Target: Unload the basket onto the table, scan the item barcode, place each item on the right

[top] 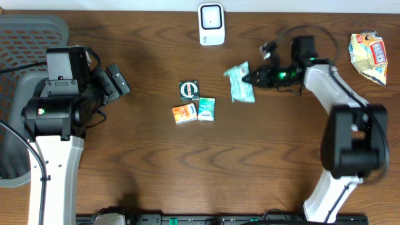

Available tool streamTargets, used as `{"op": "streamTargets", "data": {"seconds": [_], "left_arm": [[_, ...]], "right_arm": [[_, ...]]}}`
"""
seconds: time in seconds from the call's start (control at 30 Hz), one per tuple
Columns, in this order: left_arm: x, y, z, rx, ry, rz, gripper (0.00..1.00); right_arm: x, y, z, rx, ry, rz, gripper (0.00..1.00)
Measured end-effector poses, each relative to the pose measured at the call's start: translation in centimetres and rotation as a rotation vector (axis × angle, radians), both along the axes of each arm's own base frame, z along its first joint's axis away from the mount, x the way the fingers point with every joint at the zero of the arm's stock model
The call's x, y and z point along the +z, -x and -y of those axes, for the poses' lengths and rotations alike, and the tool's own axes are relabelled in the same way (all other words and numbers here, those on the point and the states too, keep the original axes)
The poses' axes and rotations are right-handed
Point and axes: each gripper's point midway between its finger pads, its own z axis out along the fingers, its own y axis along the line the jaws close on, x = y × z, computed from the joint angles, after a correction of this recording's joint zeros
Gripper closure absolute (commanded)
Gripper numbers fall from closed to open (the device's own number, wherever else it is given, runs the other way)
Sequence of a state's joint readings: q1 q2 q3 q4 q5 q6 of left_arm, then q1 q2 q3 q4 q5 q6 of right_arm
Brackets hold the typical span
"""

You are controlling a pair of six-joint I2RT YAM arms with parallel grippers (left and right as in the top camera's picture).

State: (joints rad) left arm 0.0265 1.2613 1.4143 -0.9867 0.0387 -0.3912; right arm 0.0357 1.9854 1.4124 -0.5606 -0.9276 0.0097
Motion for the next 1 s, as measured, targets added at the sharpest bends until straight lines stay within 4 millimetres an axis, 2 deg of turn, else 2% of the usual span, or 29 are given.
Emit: {"op": "streamTargets", "data": {"seconds": [0.07,0.2,0.33,0.5,0.67,1.0], "left_arm": [[0.0,0.0,0.0,0.000,0.000,0.000,0.02],[0.0,0.0,0.0,0.000,0.000,0.000,0.02],[0.0,0.0,0.0,0.000,0.000,0.000,0.02],[0.0,0.0,0.0,0.000,0.000,0.000,0.02],[0.0,0.0,0.0,0.000,0.000,0.000,0.02],[0.0,0.0,0.0,0.000,0.000,0.000,0.02]], "right_arm": [[4.0,0.1,-0.5,0.022,0.010,0.131,0.99],[10.5,1.1,-2.5,0.089,0.040,0.371,0.99],[13.8,2.0,-4.4,0.144,0.057,0.526,0.99],[14.5,2.1,-6.1,0.181,0.067,0.601,0.99],[15.4,1.4,-7.2,0.182,0.086,0.688,0.99],[14.5,0.3,-7.3,0.125,0.203,0.706,0.99]]}}
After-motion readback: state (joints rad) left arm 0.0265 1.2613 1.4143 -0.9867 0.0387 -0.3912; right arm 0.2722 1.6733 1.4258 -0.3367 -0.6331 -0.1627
